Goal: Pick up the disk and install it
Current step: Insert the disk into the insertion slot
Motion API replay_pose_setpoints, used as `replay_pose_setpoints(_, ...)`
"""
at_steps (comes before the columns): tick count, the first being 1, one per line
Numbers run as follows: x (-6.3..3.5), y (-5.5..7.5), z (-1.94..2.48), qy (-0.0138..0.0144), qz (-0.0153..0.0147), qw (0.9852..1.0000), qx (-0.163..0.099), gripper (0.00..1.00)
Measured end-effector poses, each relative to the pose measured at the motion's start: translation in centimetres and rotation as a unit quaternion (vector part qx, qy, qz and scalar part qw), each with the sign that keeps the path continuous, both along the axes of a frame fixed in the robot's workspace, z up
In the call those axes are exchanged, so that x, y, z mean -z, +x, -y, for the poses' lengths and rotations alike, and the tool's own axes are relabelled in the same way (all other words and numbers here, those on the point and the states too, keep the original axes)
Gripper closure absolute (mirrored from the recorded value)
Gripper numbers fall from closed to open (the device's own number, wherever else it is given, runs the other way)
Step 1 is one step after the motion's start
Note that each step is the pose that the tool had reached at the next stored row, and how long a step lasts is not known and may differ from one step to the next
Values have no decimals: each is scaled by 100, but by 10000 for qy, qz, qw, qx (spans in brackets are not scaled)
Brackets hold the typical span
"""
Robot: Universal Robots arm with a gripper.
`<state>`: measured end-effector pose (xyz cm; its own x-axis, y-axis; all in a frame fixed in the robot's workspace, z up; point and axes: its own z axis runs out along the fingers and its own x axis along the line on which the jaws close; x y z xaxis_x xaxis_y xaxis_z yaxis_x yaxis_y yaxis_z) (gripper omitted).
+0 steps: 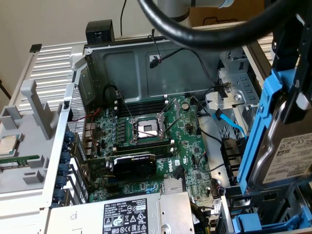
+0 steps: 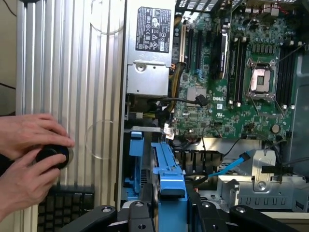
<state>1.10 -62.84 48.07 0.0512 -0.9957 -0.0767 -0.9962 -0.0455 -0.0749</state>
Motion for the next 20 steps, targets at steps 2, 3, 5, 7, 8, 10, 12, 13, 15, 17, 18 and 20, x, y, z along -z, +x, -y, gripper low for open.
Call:
replay_pose_setpoints(2,3,-23,-1,-30,13,10000,-2,64)
replay_pose_setpoints(3,4,-40,-2,-41,13,10000,-2,64)
replay_pose_setpoints(5,8,-72,-11,-52,17,10000,-3,64)
replay_pose_setpoints(7,12,-89,-26,-61,24,10000,-3,64)
replay_pose_setpoints(8,15,-96,-29,-64,25,10000,-3,64)
replay_pose_setpoints(10,19,-96,-29,-67,26,10000,-4,64)
replay_pose_setpoints(12,21,-97,-30,-68,27,10000,-3,64)
replay_pose_setpoints(13,24,-97,-30,-68,28,10000,-3,64)
replay_pose_setpoints(15,30,-97,-30,-69,28,10000,-3,64)
replay_pose_setpoints(17,42,-97,-29,-70,29,10000,-3,64)
replay_pose_setpoints(18,52,-97,-29,-71,29,10000,-3,64)
replay_pose_setpoints(20,74,-97,-29,-72,29,10000,-3,64)
